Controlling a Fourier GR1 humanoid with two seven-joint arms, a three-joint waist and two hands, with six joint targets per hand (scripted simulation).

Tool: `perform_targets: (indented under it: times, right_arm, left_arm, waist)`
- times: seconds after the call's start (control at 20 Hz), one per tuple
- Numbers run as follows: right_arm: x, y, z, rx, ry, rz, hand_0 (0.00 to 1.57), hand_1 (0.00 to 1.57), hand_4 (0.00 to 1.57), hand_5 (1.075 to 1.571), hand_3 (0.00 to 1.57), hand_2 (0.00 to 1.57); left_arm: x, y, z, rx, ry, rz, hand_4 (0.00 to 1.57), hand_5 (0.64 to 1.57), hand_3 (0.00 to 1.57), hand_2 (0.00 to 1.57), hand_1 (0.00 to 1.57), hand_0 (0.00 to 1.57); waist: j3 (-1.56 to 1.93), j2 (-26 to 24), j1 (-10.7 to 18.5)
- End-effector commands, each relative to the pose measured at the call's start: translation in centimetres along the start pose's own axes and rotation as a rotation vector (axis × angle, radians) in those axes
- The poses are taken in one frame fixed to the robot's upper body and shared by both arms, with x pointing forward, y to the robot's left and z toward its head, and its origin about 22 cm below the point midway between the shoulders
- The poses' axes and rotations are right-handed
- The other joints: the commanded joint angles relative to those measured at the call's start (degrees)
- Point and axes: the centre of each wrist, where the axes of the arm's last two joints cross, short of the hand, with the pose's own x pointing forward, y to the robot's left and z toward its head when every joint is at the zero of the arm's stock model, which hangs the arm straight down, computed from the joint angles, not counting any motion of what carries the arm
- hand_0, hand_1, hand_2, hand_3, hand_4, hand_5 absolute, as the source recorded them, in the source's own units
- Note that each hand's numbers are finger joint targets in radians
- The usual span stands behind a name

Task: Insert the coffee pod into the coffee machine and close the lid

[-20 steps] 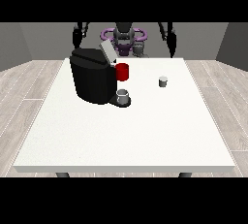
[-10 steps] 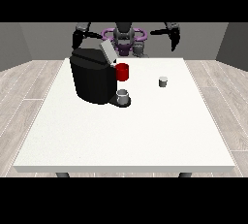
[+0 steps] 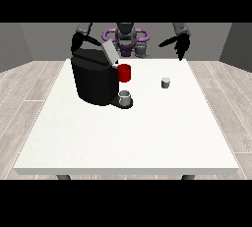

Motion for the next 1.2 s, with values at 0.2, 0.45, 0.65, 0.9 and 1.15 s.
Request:
perform_targets:
  times: [0.2,0.45,0.65,0.9,1.15]
  right_arm:
    - [3.4,3.5,-2.4,0.038,-0.026,-0.024,0.00,0.00,0.00,1.571,0.00,0.00]
    - [2.8,3.0,-2.3,0.070,-0.052,-0.017,0.00,0.00,0.00,1.571,0.00,0.00]
    - [3.5,3.8,-3.7,0.075,-0.064,-0.063,0.00,0.00,0.00,1.571,0.00,0.00]
    - [1.9,3.9,-3.0,0.106,-0.048,-0.014,0.00,0.00,0.00,1.571,0.00,0.00]
    - [1.2,5.0,-3.8,0.093,0.003,-0.016,0.00,0.00,0.00,1.571,0.00,0.00]
  left_arm:
    - [0.8,3.6,-3.9,-0.018,0.072,-0.159,0.00,1.571,0.00,0.00,0.00,0.00]
    - [-0.5,5.6,-4.8,-0.007,0.131,-0.219,0.00,1.571,0.00,0.00,0.00,0.00]
    - [-0.6,5.8,-5.9,-0.041,0.137,-0.251,0.00,1.571,0.00,0.00,0.00,0.00]
    - [-2.4,4.3,-6.3,-0.049,0.181,-0.315,0.00,1.571,0.00,0.29,0.00,0.00]
    - [-1.6,2.3,-7.7,-0.022,0.100,-0.411,0.00,1.571,0.66,0.97,0.95,0.95]
  waist:
    - [-0.02,5.77,-3.40]
    - [0.00,9.36,-5.98]
    - [0.00,11.55,-4.81]
    - [0.00,11.05,-5.25]
    - [0.01,10.79,-2.74]
